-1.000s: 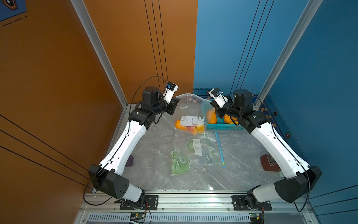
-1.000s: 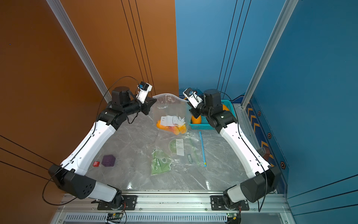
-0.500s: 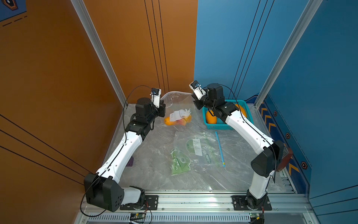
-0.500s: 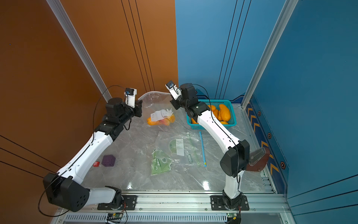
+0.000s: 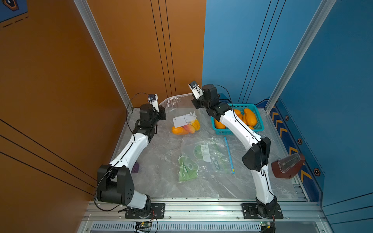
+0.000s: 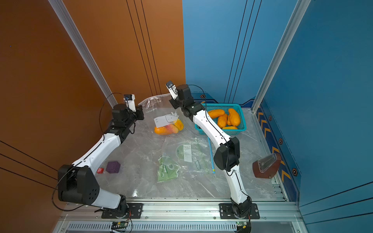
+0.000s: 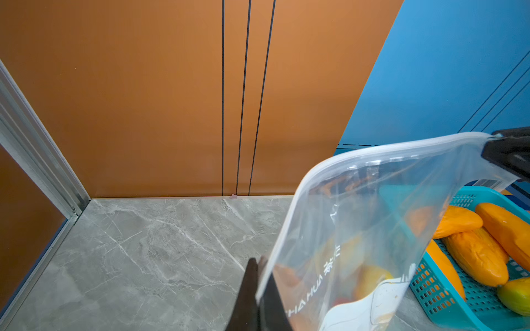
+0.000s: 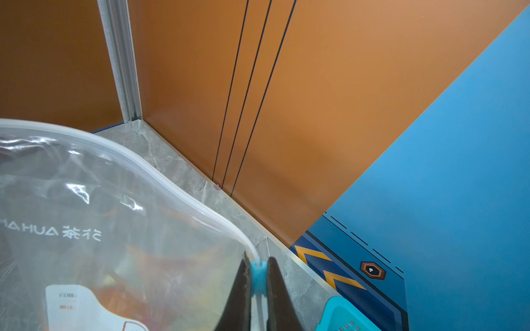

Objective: Place the mango in a zip-top bag and seal the zipper
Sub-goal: Place the zipper food storage bag at the center of the board.

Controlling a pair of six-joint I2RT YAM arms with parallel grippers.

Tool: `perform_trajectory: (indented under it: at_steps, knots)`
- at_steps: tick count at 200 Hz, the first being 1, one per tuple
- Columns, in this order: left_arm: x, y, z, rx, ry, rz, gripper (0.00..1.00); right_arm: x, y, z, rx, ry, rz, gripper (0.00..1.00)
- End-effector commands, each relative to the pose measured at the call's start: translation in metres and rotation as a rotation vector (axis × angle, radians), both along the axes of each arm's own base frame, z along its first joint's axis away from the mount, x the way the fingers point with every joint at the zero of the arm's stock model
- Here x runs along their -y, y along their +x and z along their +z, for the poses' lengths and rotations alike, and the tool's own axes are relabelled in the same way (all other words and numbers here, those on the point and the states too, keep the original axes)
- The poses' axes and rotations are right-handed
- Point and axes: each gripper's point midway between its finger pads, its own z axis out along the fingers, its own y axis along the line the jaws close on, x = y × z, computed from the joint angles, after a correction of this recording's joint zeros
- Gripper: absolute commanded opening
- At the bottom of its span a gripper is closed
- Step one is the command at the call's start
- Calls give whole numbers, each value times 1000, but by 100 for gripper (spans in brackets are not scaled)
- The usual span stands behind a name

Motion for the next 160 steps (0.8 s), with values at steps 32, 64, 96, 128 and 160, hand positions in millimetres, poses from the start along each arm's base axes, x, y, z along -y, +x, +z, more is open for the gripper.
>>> perform_trajectory:
  at_steps: [32,64,96,128,160]
  knots:
    - [8,60,-15,32,-59,-50,0,21,46,-40,-14,-24,-177,6]
    - [11,96,-28,28,-73,-70,0,27,58,-49,-14,2,-197,7]
    - [11,129,-35,36,-108,-96,0,32,67,-49,2,27,-205,18]
    - [14,152,-36,44,-171,-137,1,39,74,-48,18,32,-216,47]
    - [23,163,-44,32,-215,-178,3,46,71,-46,1,16,-224,62]
